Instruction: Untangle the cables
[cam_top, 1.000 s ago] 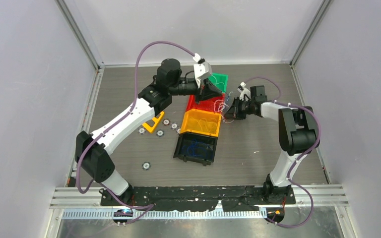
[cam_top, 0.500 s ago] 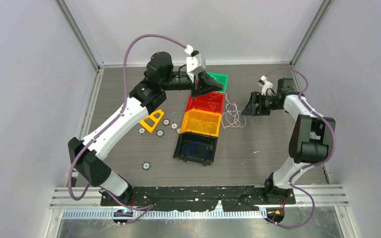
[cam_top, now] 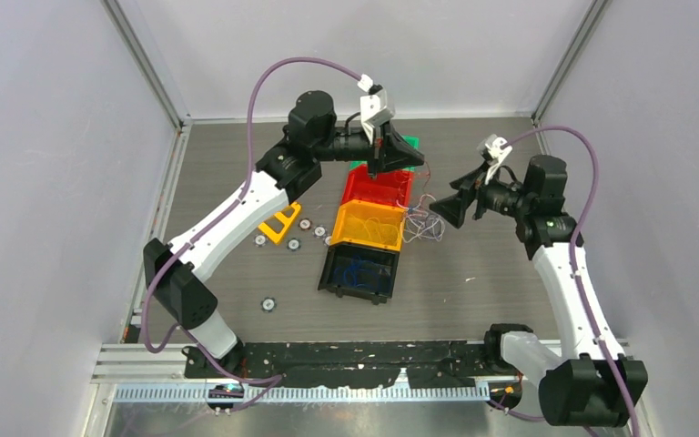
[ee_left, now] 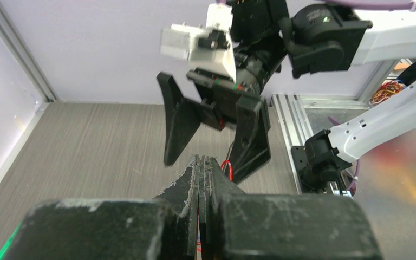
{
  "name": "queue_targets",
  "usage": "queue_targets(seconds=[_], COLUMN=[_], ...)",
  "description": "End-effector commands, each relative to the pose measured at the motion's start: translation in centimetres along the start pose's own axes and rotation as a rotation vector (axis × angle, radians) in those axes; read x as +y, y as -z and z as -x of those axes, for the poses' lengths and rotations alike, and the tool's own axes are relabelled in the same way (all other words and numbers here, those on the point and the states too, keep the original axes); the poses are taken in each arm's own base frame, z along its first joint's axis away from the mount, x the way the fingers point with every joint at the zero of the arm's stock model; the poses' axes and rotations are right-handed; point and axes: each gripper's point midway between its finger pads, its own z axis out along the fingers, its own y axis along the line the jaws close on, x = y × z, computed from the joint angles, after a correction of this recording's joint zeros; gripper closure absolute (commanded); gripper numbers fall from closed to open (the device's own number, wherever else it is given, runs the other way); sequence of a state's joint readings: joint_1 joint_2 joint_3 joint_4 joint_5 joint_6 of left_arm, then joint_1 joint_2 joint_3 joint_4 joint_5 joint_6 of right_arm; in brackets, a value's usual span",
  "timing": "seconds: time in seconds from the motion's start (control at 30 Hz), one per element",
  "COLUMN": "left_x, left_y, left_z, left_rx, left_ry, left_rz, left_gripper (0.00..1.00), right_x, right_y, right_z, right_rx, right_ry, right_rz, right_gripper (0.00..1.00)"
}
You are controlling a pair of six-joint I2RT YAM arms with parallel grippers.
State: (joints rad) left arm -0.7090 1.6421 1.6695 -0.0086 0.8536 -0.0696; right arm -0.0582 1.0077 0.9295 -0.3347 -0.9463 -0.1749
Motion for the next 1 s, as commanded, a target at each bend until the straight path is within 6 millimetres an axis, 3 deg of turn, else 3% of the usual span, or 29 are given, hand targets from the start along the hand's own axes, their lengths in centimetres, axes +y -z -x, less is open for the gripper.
queue_targets(seconds=[0.0, 0.1, 0.17, 0.2, 0.27, 0.33, 0.53, 0.63, 0.7, 0.87, 0.97], left_x=[-0.7, -0.8, -1.0, -1.1, -1.4, -1.9, -2.5, -2.4, -2.1, -0.4, 1.4], left_y=[-0.1, -0.3, -0.3, -0.3, 0.1, 0.6, 2.2, 2.9, 3.5, 4.3, 4.1], left_z=[3.9, 4.7, 5.7, 6.2, 7.6, 9.5, 14.9, 16.8, 18.2, 19.4, 18.1], left_rx=[-0.089, -0.111, -0.133, -0.144, -0.172, -0.205, -0.3, -0.334, -0.356, -0.371, -0.328], left_ry=[-0.047, -0.035, -0.031, -0.029, -0.049, -0.084, -0.135, -0.146, -0.157, -0.182, -0.173], left_rz=[-0.014, -0.021, -0.03, -0.03, -0.035, -0.032, -0.006, 0.006, 0.03, 0.094, 0.146], left_gripper=[1.0, 1.0, 1.0, 1.0, 1.0, 1.0, 1.0, 1.0, 1.0, 1.0, 1.0], right_x=[0.6, -0.1, -1.2, -1.7, -3.2, -4.3, -8.6, -9.7, -10.5, -12.2, -12.6], right_y=[-2.7, -5.2, -6.6, -7.0, -8.0, -8.0, -4.1, -2.5, -1.4, 0.1, 0.4], right_z=[2.5, 2.5, 2.0, 1.8, -0.7, -3.2, -8.8, -10.1, -10.9, -13.0, -13.7], right_rx=[-0.114, -0.156, -0.153, -0.15, -0.072, -0.001, 0.137, 0.173, 0.208, 0.301, 0.352], right_ry=[0.099, 0.122, 0.099, 0.081, 0.034, 0.008, -0.11, -0.125, -0.112, -0.165, -0.208], right_rz=[0.003, -0.029, -0.059, -0.077, -0.11, -0.136, -0.244, -0.277, -0.297, -0.347, -0.342], right_gripper=[0.04, 0.06, 0.25, 0.4, 0.55, 0.61, 0.63, 0.66, 0.73, 0.83, 0.85])
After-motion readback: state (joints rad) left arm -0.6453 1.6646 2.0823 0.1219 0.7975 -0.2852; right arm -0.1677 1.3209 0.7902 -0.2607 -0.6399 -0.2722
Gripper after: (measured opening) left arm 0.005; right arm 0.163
